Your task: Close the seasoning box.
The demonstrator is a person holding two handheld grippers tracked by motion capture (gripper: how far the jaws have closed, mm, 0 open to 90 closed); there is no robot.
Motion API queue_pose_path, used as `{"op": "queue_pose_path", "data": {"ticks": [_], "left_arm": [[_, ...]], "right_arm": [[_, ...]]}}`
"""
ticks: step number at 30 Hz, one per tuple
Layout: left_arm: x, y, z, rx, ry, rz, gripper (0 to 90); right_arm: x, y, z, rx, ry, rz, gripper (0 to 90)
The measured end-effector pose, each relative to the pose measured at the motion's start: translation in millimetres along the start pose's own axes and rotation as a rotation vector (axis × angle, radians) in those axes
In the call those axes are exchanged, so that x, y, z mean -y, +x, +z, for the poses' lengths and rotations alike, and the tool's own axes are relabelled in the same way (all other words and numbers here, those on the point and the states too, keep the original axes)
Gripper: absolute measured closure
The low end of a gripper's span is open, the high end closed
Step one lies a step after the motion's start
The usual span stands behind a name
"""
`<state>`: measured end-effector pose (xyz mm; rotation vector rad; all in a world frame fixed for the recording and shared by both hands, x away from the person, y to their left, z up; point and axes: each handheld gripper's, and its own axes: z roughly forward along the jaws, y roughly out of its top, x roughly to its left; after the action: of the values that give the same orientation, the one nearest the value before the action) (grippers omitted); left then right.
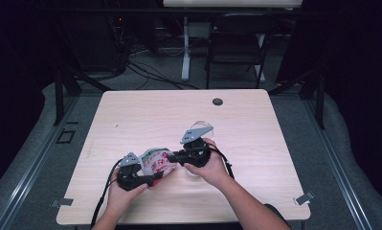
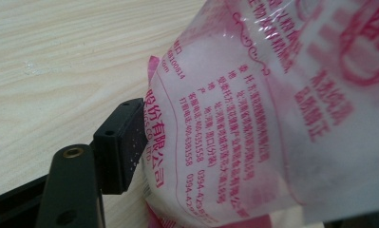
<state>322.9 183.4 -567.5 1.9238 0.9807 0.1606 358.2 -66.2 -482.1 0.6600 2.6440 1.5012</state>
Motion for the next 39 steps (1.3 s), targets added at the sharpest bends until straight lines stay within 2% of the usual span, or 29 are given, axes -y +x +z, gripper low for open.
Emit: {"op": "queue_pose_path", "data": {"ticks": [15, 18, 20, 39], "left_arm": [[7.2, -2.2, 23.3, -0.038, 0.121, 0.074, 30.7], [8.5, -4.5, 26.9, -0.060, 0.129, 0.119, 30.8], [8.2, -5.3, 27.5, -0.068, 0.131, 0.131, 30.7], [8.8, -13.0, 30.9, -0.131, 0.147, 0.174, 28.8]], "right_arm": [[1.2, -0.2, -0.1, 0.005, 0.005, -0.001, 84.5], [1.6, -0.6, 0.1, 0.007, 0.007, -0.001, 84.4], [1.8, -0.4, 0.4, 0.006, 0.007, 0.000, 84.4], [2.2, 1.4, 0.3, 0.012, 0.011, -0.005, 83.6]]}}
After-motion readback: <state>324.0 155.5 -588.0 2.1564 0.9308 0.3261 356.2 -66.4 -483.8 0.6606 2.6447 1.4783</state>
